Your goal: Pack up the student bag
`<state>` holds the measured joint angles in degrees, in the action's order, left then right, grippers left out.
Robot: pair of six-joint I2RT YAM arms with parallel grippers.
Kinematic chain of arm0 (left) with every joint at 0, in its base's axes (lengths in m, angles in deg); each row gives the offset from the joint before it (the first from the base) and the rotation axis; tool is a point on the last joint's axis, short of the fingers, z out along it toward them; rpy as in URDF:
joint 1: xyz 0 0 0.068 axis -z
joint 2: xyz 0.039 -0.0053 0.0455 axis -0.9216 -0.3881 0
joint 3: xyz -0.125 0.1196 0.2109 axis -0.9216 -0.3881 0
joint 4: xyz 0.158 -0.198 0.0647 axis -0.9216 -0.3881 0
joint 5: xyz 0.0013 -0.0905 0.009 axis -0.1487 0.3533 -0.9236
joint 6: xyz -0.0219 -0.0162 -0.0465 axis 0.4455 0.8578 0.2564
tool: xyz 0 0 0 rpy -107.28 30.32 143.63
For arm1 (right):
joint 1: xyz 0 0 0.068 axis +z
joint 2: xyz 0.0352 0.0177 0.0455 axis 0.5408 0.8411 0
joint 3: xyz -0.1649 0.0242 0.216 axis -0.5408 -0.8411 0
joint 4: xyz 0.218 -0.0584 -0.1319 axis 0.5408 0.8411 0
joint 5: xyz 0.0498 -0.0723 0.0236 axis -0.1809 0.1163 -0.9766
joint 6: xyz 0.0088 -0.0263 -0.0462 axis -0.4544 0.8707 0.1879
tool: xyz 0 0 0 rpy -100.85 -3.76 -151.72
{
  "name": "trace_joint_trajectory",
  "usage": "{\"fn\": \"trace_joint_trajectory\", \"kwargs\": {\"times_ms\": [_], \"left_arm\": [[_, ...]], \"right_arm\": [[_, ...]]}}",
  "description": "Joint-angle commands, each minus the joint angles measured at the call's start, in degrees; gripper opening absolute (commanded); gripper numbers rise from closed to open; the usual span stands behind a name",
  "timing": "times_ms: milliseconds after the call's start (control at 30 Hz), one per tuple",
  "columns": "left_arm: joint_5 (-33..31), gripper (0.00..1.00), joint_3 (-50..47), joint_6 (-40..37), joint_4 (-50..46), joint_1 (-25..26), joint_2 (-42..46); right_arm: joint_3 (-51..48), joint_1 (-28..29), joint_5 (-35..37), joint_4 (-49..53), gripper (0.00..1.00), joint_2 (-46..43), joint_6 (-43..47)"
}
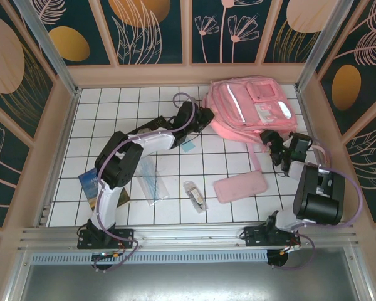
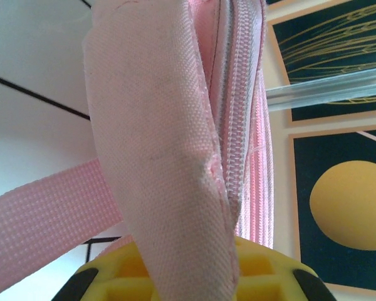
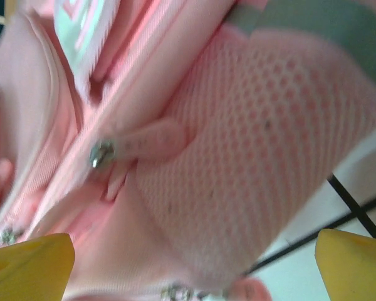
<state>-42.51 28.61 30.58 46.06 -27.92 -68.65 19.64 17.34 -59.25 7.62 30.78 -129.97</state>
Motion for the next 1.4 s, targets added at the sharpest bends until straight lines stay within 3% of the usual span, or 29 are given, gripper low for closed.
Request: {"fn": "trace_joint_trajectory", "kwargs": {"times_ms": [0,133,200,267,433,467,567,700,767,833,867,967,1167,1367], "left_arm": [[1.4,0.0,-1.9,2.0,6.7,-0.5,5.3],[1.8,0.0,-4.0,2.6,7.3,-0.8,6.5],[1.8,0.0,-5.0,2.7,7.5,-1.2,7.0],[1.6,0.0,-6.2,2.7,7.6,-1.8,7.2],[0.8,0.0,-9.0,2.0,9.3,-5.0,6.6],[0.4,0.0,-8.7,0.5,9.0,-5.8,6.0],[0.1,0.0,-5.9,-3.6,7.1,-7.6,3.3],[1.0,0.0,-4.8,-5.7,7.9,-9.5,0.9],[1.4,0.17,-4.9,-6.5,7.8,-10.2,0.6],[2.7,0.56,-4.4,-8.5,5.4,-10.7,0.9],[2.9,0.68,-4.1,-9.9,3.2,-10.8,1.4],[1.3,0.84,-4.1,-17.3,-6.0,-10.9,4.9],[-3.9,0.9,-8.7,-32.0,-22.0,-10.9,16.1],[0.2,0.85,-15.6,-36.7,-23.6,-10.0,26.6]], "right_arm": [[0.9,-0.4,-1.9,-14.0,0.99,4.2,-5.0],[2.4,0.3,-4.1,-20.7,0.96,9.5,-9.6],[2.2,0.4,-4.4,-24.0,0.88,10.9,-11.5],[2.4,0.5,-5.1,-25.3,0.69,11.7,-12.8],[3.6,1.0,-8.5,-24.2,0.09,10.9,-14.3],[3.9,1.6,-9.0,-23.2,0.02,10.2,-14.5],[5.9,5.0,-8.2,-16.0,0.0,6.9,-13.4],[10.6,12.7,-0.3,-1.4,0.0,1.3,-11.6],[12.2,16.3,4.1,3.1,0.0,-0.3,-12.6],[13.6,19.6,9.0,7.2,0.0,-1.6,-14.6],[14.0,20.6,10.9,8.1,0.0,-2.1,-15.6],[14.2,23.7,16.6,8.5,0.0,-3.1,-19.4],[15.6,25.7,23.5,8.5,0.0,-2.6,-25.5],[20.3,27.0,25.2,8.4,0.0,1.0,-28.4]]}}
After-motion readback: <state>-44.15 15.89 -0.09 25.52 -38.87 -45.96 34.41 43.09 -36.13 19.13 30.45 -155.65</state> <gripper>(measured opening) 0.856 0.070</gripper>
